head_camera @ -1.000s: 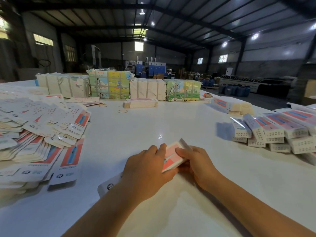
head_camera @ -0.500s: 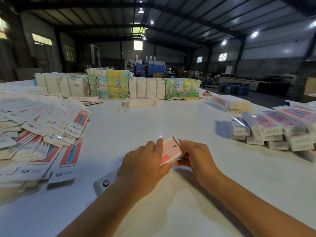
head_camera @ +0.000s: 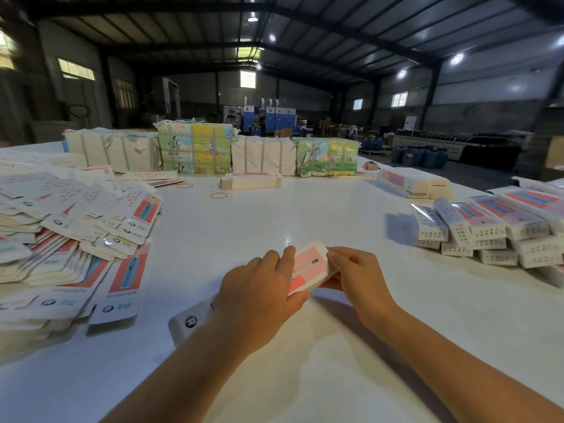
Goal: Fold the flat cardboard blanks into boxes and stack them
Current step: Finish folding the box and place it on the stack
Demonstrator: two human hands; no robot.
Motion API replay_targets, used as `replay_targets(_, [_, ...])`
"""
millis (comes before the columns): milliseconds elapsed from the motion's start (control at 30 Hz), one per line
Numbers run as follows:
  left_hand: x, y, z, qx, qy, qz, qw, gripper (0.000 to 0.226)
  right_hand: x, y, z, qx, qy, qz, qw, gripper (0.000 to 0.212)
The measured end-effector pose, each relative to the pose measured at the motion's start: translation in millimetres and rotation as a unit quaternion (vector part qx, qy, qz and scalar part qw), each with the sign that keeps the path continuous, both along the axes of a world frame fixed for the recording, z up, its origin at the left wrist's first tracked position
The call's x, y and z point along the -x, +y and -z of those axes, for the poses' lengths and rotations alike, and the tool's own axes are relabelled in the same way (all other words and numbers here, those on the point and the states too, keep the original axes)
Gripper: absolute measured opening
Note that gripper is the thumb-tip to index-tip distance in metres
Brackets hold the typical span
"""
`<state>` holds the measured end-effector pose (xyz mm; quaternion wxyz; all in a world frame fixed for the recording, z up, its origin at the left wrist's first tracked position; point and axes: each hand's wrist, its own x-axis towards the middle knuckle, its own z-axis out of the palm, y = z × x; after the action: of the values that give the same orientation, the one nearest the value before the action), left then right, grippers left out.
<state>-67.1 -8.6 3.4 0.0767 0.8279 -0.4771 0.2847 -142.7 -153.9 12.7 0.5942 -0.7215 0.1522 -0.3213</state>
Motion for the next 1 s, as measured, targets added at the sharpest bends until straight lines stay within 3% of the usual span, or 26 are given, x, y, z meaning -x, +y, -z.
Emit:
replay_targets(167, [2,-1,2,0.011,-0.005,0.004,1.0,0.073,0,6,5,0.151,0.001,0.039,0.988,0.046])
replay_targets(367, [2,-1,2,0.027,-0.008,-0.001,1.0,0.073,3,7,7,0.176,-0.023,0.054,0.983,0.032])
replay_targets(600, [4,-6,6,0.014,-0.016,-0.02,1.0,0.07,3,8,14,0.335,0.038,0.07,0.939,0.022])
replay_targets(700, [6,-7,6,0.009,-0.013,-0.032,0.999,0.07,2,12,16,0.327,0.04,0.07,0.942,0.023])
replay_targets(900, [2,-8,2,0.032,-0.025,-0.057,0.998,0.07,-1,12,4,0.183,-0.012,0.067,0.981,0.025])
replay_targets(1000, [1,-10,1,0.036,-0.015,-0.072,0.997,0.07,0,14,5,0.161,-0.012,0.069,0.984,0.027])
